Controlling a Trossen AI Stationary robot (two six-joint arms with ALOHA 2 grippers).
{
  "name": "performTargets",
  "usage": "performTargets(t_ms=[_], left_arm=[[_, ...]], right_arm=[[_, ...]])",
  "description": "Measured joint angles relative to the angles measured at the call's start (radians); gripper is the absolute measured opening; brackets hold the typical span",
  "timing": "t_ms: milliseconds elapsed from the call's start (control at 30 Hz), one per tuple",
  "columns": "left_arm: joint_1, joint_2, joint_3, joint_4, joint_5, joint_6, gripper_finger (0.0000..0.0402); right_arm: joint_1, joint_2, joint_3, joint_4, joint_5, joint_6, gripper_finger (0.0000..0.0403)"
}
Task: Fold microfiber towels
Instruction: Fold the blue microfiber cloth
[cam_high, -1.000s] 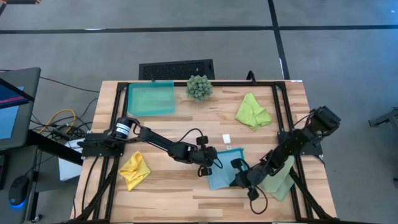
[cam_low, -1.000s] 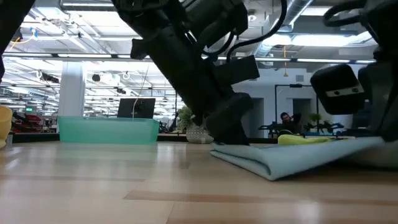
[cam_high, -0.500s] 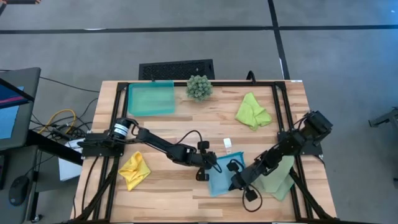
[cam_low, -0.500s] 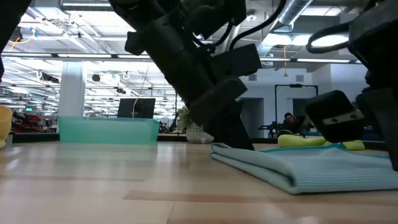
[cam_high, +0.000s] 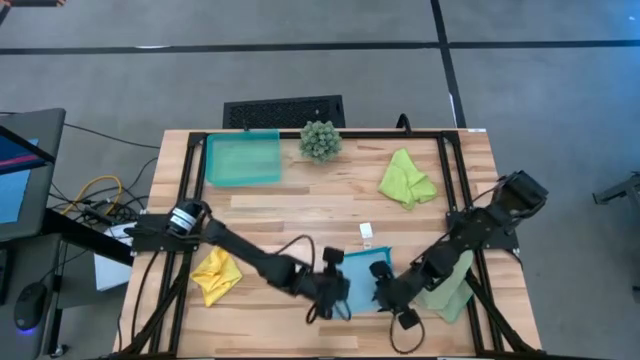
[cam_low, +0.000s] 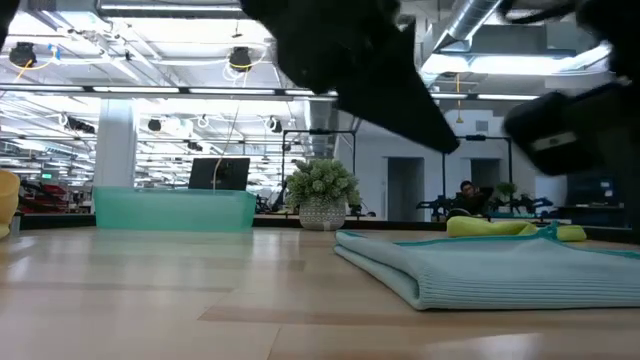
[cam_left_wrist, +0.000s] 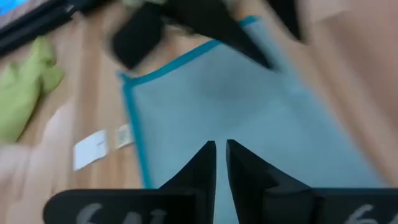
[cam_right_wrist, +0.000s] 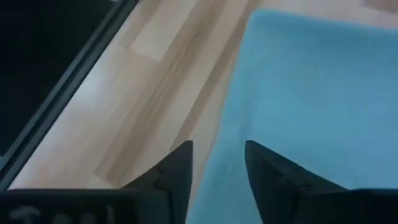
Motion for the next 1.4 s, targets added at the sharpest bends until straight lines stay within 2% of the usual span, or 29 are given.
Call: performTargets(t_ms=[133,333,433,567,700,933,1267,1400], left_arm=[[-0.071,0.011,0.005,0.03,-0.003,0.048,0.0063],[-0.138,0.088,0.003,0.076,0.007,0.046,0.0145],[-0.143,0.125,0.003,0.081,0.007,0.001,0.0175],[-0.137,0.151,0.004,0.077,0.035,-0.05,0.0187],[-0.133,0.152,0.007,0.04,0.05,-0.073,0.0174],[-0.129,0.152,0.008,0.022,0.099,-0.091,0.0121],[-0.139,0.156,0.004,0.051,0.069,-0.129,0.001],[-0.153,0.157,0.003,0.062,0.044,-0.135,0.0006]], right_arm=[[0.113,-0.032,-0.001,-0.109,0.157,0.046,0.0173],[0.242,0.016,-0.009,-0.181,0.359,0.128,0.0145],[0.255,0.056,-0.007,-0.198,0.366,0.17,0.0126],[0.256,0.092,-0.002,-0.205,0.357,0.199,0.01],[0.257,0.082,-0.004,-0.208,0.349,0.219,0.0077],[0.262,0.033,-0.011,-0.22,0.336,0.223,0.0058],[0.265,0.031,-0.012,-0.213,0.337,0.263,0.0054],[0.274,0.03,-0.012,-0.199,0.315,0.294,0.0054]])
